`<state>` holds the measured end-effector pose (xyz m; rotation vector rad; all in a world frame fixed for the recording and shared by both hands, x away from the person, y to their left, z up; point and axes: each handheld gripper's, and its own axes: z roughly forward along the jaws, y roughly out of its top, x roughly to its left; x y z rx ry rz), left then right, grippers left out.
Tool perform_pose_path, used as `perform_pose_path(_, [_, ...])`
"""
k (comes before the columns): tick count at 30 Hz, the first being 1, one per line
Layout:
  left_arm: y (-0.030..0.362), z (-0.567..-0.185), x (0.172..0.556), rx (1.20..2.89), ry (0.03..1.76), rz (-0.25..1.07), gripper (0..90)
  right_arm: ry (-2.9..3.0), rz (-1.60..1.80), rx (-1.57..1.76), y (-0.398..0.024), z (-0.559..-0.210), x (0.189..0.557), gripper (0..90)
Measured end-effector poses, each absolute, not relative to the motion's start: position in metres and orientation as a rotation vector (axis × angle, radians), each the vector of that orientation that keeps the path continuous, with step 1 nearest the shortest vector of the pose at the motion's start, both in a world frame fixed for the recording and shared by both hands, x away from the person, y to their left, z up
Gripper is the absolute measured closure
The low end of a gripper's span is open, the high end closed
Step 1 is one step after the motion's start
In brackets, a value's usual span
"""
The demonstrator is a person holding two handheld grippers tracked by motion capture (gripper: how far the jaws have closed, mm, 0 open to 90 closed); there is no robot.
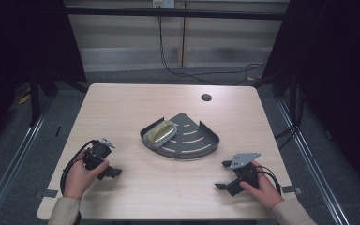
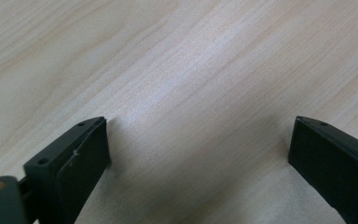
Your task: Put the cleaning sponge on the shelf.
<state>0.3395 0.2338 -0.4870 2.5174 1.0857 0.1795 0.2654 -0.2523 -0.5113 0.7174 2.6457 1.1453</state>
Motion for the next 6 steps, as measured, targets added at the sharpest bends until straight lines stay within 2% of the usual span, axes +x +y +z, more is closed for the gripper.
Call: perform_pose_path(6, [0.2357,-0.4887,0.3380,2.513,1.063,0.195,0.0,2.645,1.145,0.718,-0.2524,-0.5113,0.2653,10.3])
